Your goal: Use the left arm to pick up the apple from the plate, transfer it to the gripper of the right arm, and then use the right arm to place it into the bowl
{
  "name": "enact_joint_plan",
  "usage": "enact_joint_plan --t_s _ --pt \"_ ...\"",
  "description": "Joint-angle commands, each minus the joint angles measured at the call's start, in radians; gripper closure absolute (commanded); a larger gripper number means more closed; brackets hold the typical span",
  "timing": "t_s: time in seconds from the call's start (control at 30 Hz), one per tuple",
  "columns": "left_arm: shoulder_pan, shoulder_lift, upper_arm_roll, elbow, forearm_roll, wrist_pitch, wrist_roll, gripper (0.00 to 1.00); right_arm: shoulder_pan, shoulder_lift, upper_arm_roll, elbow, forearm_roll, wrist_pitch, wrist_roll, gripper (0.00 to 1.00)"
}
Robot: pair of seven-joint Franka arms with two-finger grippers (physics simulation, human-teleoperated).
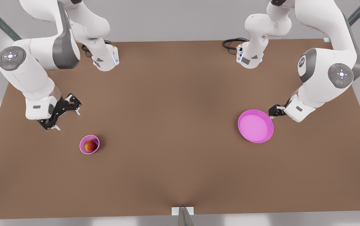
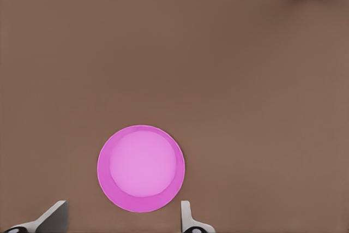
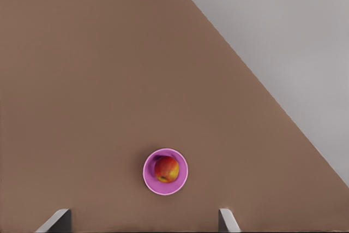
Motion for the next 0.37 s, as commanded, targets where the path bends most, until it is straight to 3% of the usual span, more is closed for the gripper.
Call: enact_joint_plan --t_s 0.0,0.13,0.2,0.33 --pt "0.001 0.01 0.0 0.014 0.002 -0.017 -0.141 0.0 -0.009 -0.006 -0.043 0.019 0.062 -0.136 0.799 0.0" --pt "0.001 0.01 0.0 0.014 0.002 -0.017 -0.141 0.0 -0.038 -0.006 -0.023 0.03 0.029 -0.118 0.805 0.0" --pt "0.001 0.01 0.0 0.014 0.002 -0.017 -0.141 0.0 -0.124 -0.028 0.058 0.031 0.029 -0.128 0.797 0.0" --pt "-0.001 0.012 0.0 0.014 0.002 -0.017 -0.141 0.0 -0.124 -0.037 0.017 0.028 0.029 -0.174 0.791 0.0"
